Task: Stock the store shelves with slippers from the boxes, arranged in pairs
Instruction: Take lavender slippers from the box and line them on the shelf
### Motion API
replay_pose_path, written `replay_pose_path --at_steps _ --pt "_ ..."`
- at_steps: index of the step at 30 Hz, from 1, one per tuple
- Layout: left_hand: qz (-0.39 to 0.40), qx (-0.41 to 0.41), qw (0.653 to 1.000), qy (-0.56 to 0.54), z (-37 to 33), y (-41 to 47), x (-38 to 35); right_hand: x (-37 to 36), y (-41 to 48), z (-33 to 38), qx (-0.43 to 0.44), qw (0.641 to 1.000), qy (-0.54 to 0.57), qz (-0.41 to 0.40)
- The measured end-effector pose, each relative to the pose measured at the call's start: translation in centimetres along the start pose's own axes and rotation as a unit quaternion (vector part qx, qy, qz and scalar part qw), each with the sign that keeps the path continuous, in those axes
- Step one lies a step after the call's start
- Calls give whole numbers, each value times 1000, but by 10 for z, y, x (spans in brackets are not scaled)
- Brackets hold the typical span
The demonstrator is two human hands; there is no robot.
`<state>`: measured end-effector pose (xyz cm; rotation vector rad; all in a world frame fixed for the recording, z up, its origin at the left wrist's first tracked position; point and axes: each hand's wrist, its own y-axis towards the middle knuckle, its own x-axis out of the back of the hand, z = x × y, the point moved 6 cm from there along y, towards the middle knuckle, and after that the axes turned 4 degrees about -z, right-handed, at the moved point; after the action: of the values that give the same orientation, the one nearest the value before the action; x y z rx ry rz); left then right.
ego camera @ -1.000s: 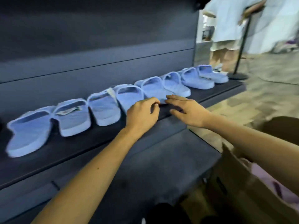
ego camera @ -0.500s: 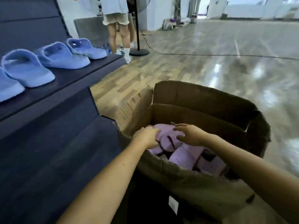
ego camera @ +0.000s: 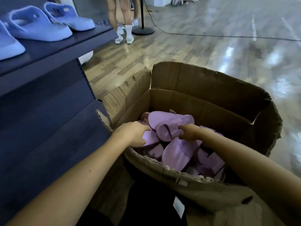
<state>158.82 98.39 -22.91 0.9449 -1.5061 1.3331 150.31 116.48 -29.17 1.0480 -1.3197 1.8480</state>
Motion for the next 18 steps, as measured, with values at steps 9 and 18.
replay_pose_path --at_steps 9,18 --pt "27 38 999 17 2 -16 -6 -13 15 -4 -38 968 250 -9" --pt "-41 26 999 -17 -49 59 51 -21 3 -7 38 996 -17 -75"
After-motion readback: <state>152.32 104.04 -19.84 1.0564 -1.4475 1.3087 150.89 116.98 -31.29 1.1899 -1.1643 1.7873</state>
